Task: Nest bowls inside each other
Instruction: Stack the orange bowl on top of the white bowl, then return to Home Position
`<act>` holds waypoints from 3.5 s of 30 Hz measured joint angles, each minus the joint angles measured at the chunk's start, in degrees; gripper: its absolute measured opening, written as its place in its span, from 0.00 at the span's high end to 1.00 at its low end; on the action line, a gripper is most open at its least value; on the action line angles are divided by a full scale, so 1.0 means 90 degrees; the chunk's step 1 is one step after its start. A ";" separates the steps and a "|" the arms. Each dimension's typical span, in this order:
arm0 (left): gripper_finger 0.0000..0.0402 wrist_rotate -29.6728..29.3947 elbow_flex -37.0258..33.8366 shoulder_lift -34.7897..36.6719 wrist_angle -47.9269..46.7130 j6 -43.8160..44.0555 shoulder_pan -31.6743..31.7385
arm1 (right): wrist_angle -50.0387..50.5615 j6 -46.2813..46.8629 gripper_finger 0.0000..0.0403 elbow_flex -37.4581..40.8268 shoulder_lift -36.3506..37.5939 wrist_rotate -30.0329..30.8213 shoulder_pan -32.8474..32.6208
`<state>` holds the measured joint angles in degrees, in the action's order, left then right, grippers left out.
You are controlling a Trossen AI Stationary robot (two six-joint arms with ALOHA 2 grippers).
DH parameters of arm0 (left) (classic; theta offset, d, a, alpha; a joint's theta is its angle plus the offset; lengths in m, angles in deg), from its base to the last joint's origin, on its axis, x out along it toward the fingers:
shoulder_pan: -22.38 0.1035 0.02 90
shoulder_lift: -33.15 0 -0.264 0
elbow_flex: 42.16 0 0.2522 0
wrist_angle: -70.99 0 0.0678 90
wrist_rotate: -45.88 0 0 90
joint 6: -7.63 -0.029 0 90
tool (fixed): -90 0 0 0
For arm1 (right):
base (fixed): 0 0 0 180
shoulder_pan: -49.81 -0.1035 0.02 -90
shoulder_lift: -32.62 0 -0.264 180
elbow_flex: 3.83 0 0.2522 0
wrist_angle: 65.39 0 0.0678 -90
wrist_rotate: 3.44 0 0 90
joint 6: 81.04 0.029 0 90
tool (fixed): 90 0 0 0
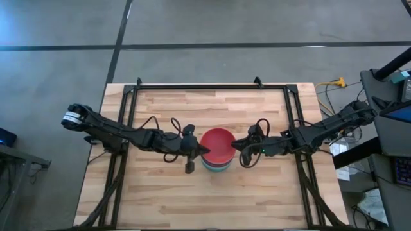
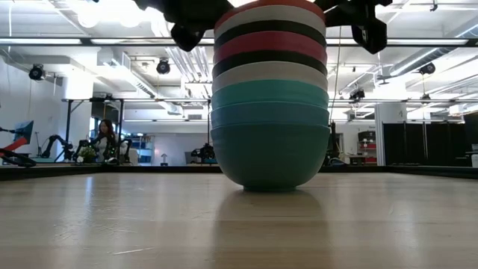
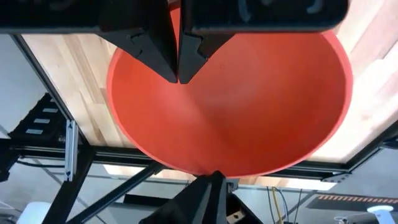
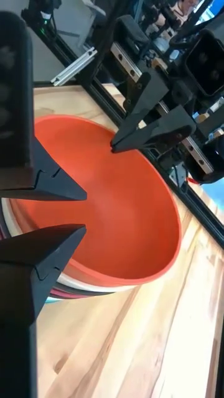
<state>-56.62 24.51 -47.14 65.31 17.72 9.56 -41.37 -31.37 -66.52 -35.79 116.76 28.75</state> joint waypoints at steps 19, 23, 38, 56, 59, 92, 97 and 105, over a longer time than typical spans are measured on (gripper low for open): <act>1.00 -0.0241 0.0180 0.0137 0.0253 -0.0208 0.0010 | 0.0053 0.0001 0.85 0.0008 0.0169 -0.0061 0.0000; 1.00 -0.0384 0.0312 0.0459 0.0558 -0.0600 0.0040 | -0.0711 -0.0602 0.86 -0.0015 0.0358 -0.0064 0.0000; 1.00 0.0170 0.0500 0.0892 0.4133 -0.0675 0.0555 | -0.7948 -0.3545 0.98 -0.0027 -0.0266 -0.2757 0.1000; 1.00 -0.0034 0.0443 0.4424 0.1695 -0.2108 0.1564 | -0.3694 -0.4120 0.98 0.0001 0.4615 -0.3849 0.3972; 1.00 -0.0161 0.0002 0.4937 0.1380 -0.1415 0.1559 | -0.2905 -0.3501 0.98 0.0238 0.5346 -0.3765 0.3881; 1.00 -0.0925 -0.5812 0.8755 0.1327 0.1799 0.1452 | -0.4755 0.0173 0.98 0.5392 0.7602 -0.3132 0.3389; 1.00 -0.0702 -0.5826 0.8645 0.0452 0.2010 0.1452 | -0.4012 0.0196 0.98 0.5385 0.7596 -0.2854 0.3240; 1.00 -0.0254 -0.5829 0.8347 -0.0509 0.2516 0.1448 | -0.2006 0.0531 0.98 0.5379 0.7595 -0.3177 0.2995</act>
<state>-58.91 -27.95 27.97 60.73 40.36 22.59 -59.42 -26.59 -18.11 32.57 88.17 55.71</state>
